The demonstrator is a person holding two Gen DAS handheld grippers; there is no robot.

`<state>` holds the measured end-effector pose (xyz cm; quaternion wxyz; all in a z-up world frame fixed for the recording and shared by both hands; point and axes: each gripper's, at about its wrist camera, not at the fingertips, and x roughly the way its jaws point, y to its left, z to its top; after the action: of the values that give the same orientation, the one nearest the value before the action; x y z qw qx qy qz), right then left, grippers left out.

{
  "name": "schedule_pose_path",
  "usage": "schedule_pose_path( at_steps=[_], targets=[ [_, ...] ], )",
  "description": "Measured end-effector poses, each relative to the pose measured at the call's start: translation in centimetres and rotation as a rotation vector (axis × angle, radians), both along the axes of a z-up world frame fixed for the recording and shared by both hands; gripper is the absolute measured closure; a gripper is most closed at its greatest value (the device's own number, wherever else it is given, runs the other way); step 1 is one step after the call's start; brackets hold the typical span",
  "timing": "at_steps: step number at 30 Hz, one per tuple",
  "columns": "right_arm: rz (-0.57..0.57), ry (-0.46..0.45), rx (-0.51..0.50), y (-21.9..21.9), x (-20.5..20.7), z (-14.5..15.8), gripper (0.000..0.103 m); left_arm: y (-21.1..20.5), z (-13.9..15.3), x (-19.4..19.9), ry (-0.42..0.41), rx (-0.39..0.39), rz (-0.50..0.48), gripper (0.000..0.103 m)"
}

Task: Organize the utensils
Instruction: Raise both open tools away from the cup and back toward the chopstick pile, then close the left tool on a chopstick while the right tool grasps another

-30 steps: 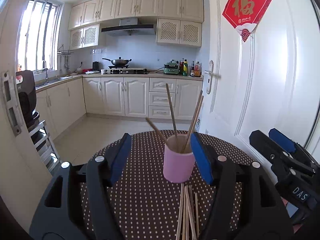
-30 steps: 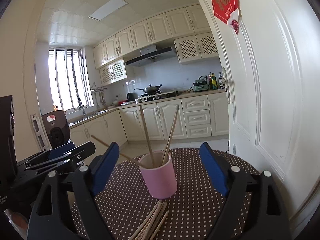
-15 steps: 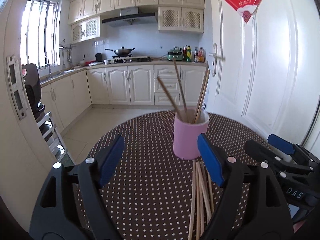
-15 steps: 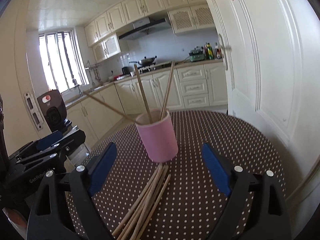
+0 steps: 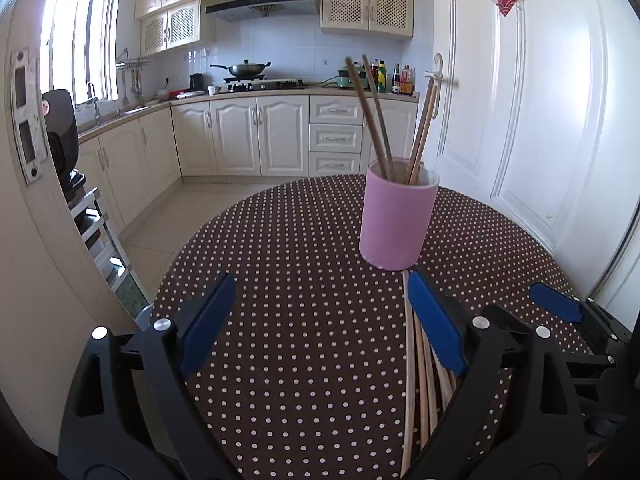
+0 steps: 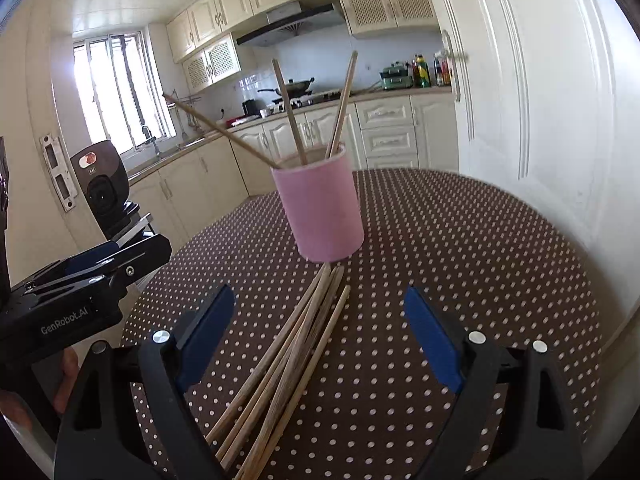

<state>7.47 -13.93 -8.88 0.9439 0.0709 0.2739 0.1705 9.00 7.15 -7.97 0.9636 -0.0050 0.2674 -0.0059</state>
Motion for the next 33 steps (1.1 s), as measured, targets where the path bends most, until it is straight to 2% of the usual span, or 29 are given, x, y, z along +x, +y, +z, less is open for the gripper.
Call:
schedule_pose_path(
  at_steps=[4, 10, 12, 14, 19, 27, 33],
  targets=[
    [-0.042, 0.003, -0.048, 0.6, -0.1, -0.8, 0.024, 0.7, -0.9, -0.3, 0.022, -0.016, 0.002, 0.015],
    [0.000, 0.056, -0.012, 1.3, 0.0, -1.9, 0.056, 1.8, -2.5, -0.7, 0.055, -0.056, 0.033, 0.015],
    [0.021, 0.071, -0.015, 1.8, 0.1, -2.1, 0.074, 2.2, -2.7, -0.8, 0.060, -0.067, 0.043, 0.015],
    [0.056, 0.100, -0.009, 2.4, 0.4, -2.3, 0.087, 2.5, -2.8, -0.8, 0.068, -0.082, 0.040, 0.015],
    [0.077, 0.137, -0.047, 3.7, 0.8, -2.9, 0.090, 2.8, -3.6, -0.7, 0.093, -0.104, 0.034, 0.015],
    [0.007, 0.235, -0.077, 3.5, 2.3, -3.8, 0.090, 2.5, -4.8, -0.1, 0.139, -0.133, 0.011, 0.015],
    [0.001, 0.258, -0.099, 3.7, 2.6, -4.0, 0.092, 2.2, -5.6, 0.3, 0.159, -0.141, 0.003, 0.015]
  ],
)
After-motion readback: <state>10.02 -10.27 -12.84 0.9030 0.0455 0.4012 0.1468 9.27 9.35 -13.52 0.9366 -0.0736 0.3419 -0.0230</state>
